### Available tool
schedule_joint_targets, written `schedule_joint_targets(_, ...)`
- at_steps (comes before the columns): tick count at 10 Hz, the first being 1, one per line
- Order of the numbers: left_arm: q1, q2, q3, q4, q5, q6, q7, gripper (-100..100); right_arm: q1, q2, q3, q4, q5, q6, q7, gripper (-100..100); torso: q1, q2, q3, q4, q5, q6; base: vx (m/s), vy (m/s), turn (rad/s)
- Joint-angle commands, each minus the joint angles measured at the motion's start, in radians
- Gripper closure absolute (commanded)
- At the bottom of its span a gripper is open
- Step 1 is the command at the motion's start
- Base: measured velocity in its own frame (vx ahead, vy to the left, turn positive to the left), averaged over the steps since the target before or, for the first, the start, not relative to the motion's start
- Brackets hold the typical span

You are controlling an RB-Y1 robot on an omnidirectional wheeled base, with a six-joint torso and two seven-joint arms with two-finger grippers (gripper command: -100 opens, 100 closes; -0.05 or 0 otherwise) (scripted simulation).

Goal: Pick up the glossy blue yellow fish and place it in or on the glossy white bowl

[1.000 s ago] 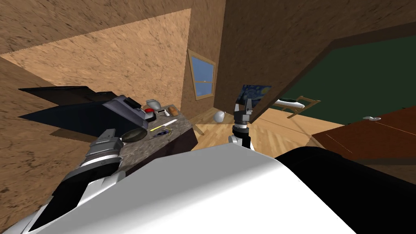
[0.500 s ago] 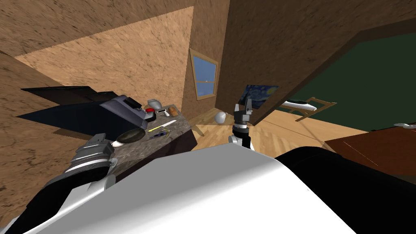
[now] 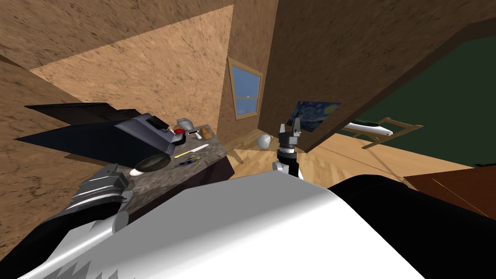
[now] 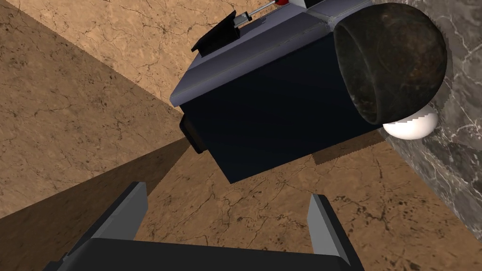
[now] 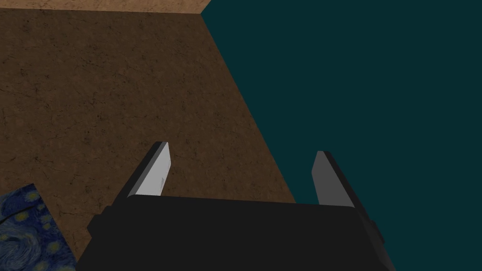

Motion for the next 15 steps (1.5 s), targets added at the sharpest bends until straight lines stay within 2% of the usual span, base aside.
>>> schedule_joint_targets(1, -0.003, 0.013, 0.018, 0.008, 0.025, 0.05, -0.002, -100, 0.0, 0.0, 0.0, 0.0, 0.0, 0.0, 0.0, 0, 0.0, 0.0, 0.0, 0.0, 0.0, 0.0, 0.081, -0.066, 0.097)
schedule_joint_targets(4, -0.011, 0.027, 0.03, 0.019, 0.047, 0.125, -0.005, -100, 0.0, 0.0, 0.0, 0.0, 0.0, 0.0, 0.0, 0, -0.001, 0.0, 0.0, 0.0, 0.0, 0.0, 0.067, -0.072, 0.07)
schedule_joint_targets(7, -0.03, 0.055, 0.047, 0.04, 0.092, 0.213, -0.011, -100, 0.0, 0.0, 0.0, 0.0, 0.0, 0.0, 0.0, 0, 0.0, 0.001, 0.0, 0.0, 0.0, 0.0, 0.069, -0.072, 0.091)
schedule_joint_targets(8, -0.03, 0.055, 0.047, 0.04, 0.092, 0.233, -0.011, -100, 0.0, 0.0, 0.0, 0.0, 0.0, 0.0, 0.0, 0, 0.0, 0.0, 0.0, 0.0, 0.0, 0.0, 0.066, -0.062, 0.037)
schedule_joint_targets(9, -0.041, 0.07, 0.052, 0.049, 0.115, 0.265, -0.014, -100, 0.0, 0.0, 0.0, 0.0, 0.0, 0.0, 0.0, 0, 0.001, 0.0, 0.0, 0.0, 0.0, 0.0, 0.08, -0.065, 0.077)
schedule_joint_targets(10, -0.041, 0.07, 0.052, 0.049, 0.115, 0.286, -0.014, -100, 0.0, 0.0, 0.0, 0.0, 0.0, 0.0, 0.0, 0, 0.001, -0.001, 0.0, 0.0, 0.0, 0.0, 0.061, -0.061, 0.043)
schedule_joint_targets(11, -0.052, 0.085, 0.056, 0.059, 0.138, 0.317, -0.017, -100, 0.0, 0.0, 0.0, 0.0, 0.0, 0.0, 0.0, 0, 0.001, 0.0, 0.0, 0.0, 0.0, 0.0, 0.054, -0.062, 0.076)
schedule_joint_targets(12, -0.052, 0.085, 0.056, 0.059, 0.138, 0.339, -0.017, -100, 0.0, 0.0, 0.0, 0.0, 0.0, 0.0, 0.0, 0, 0.001, 0.001, 0.0, 0.0, 0.0, 0.0, 0.059, -0.064, 0.046)
schedule_joint_targets(15, -0.076, 0.114, 0.059, 0.076, 0.184, 0.424, -0.023, -100, 0.0, 0.0, 0.0, 0.0, 0.0, 0.0, 0.0, 0, 0.001, 0.001, 0.0, 0.0, 0.0, 0.0, 0.062, -0.061, 0.065)
